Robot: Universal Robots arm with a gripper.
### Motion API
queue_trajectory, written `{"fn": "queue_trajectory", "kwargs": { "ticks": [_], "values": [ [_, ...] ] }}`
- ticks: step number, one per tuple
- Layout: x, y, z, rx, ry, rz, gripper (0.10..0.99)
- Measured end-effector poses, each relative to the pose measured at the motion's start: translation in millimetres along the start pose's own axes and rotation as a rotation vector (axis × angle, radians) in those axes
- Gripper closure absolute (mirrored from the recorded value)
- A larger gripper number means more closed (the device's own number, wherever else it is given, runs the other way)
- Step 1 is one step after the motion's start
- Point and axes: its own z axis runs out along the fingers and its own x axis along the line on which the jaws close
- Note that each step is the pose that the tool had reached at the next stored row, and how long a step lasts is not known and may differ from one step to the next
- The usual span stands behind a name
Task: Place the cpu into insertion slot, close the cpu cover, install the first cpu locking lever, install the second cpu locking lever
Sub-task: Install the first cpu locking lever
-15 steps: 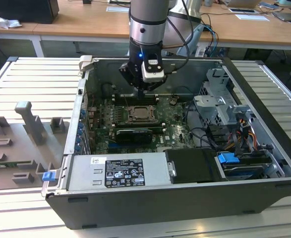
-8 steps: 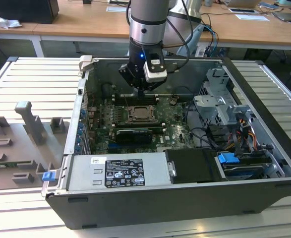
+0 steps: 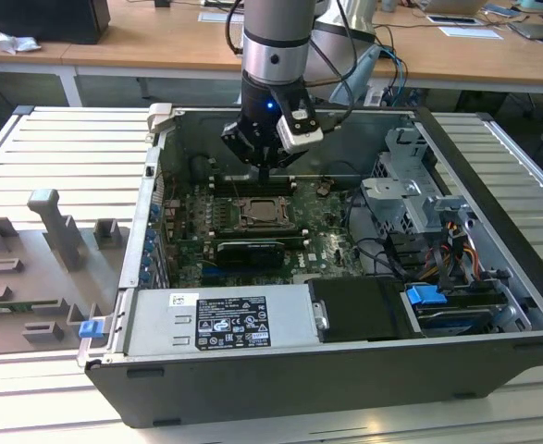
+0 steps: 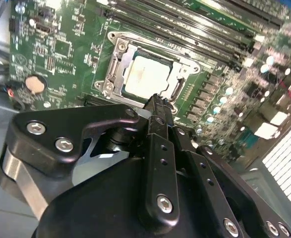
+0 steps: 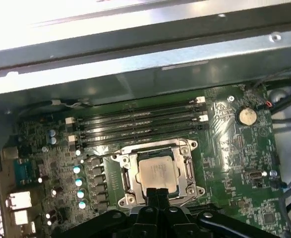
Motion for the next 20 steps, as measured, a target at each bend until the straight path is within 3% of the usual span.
{"fn": "queue_trajectory", "kwargs": {
  "ticks": [4,7,12,14,20],
  "values": [
    [0.0,0.0,1.2,0.002,0.0032,-0.12,0.98],
    [1.3,-0.3,1.5,0.002,0.0043,-0.166,0.98],
    [31.7,-3.9,2.5,0.001,-0.0061,-0.168,0.98],
    [50.1,-5.9,3.4,0.0,-0.014,-0.168,0.98],
    [64.5,0.1,8.5,-0.004,-0.0153,-0.169,0.98]
  ]
}}
